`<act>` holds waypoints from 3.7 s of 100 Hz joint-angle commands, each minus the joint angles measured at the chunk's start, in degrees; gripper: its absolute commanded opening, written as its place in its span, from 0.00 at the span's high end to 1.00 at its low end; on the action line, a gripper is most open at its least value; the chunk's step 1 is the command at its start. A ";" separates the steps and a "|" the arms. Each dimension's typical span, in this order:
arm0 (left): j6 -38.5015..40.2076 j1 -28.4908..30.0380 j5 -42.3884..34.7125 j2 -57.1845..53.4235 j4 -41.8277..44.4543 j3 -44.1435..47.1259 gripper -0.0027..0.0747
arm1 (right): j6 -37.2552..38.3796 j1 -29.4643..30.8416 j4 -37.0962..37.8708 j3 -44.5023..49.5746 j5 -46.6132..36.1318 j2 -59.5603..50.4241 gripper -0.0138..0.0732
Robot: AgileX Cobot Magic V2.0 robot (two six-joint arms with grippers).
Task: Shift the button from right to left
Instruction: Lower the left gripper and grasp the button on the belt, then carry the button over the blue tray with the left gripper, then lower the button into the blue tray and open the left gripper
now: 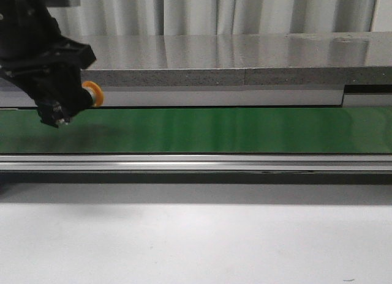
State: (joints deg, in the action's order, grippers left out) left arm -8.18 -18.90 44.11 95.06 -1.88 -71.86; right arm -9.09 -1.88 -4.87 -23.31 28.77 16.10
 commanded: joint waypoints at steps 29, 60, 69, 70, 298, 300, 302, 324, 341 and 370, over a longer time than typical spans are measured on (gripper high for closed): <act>0.66 15.09 3.41 -12.26 1.88 -1.78 0.85 | -0.44 -0.03 -0.14 -1.38 -4.10 0.39 0.92; 0.66 26.80 2.80 -12.29 4.19 -0.51 0.85 | -0.44 -0.03 -0.14 -1.38 -4.10 0.39 0.92; 0.55 29.37 1.40 -11.92 4.27 0.24 0.85 | -0.44 -0.03 -0.14 -1.38 -4.10 0.39 0.92; 0.55 29.51 1.39 -11.82 4.27 0.38 0.85 | -0.44 -0.03 -0.14 -1.38 -4.10 0.39 0.92; -0.17 31.29 -17.22 -9.80 4.11 6.51 0.38 | -0.44 -0.03 -0.14 -1.38 -4.04 0.39 0.92; -0.17 31.01 -17.22 -10.78 3.98 6.51 0.38 | -0.44 -0.03 -0.14 -1.38 -4.04 0.39 0.92; -0.17 30.84 -17.22 -11.81 3.83 6.51 0.38 | -0.44 -0.03 -0.14 -1.38 -4.04 0.39 0.92; -0.17 25.56 -18.36 -23.97 3.39 10.11 0.39 | -0.44 -0.03 -0.14 -1.38 -4.04 0.39 0.92; -0.17 22.20 -21.47 -34.79 1.09 18.13 0.39 | -0.44 -0.03 -0.14 -1.38 -4.04 0.39 0.92; -0.17 19.15 -27.01 -55.32 -2.77 34.64 0.39 | -0.44 -0.03 -0.14 -1.38 -4.04 0.39 0.92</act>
State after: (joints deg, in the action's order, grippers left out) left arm -8.57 1.63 22.49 45.47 -3.32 -39.73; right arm -9.09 -1.88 -4.87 -23.31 28.77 16.10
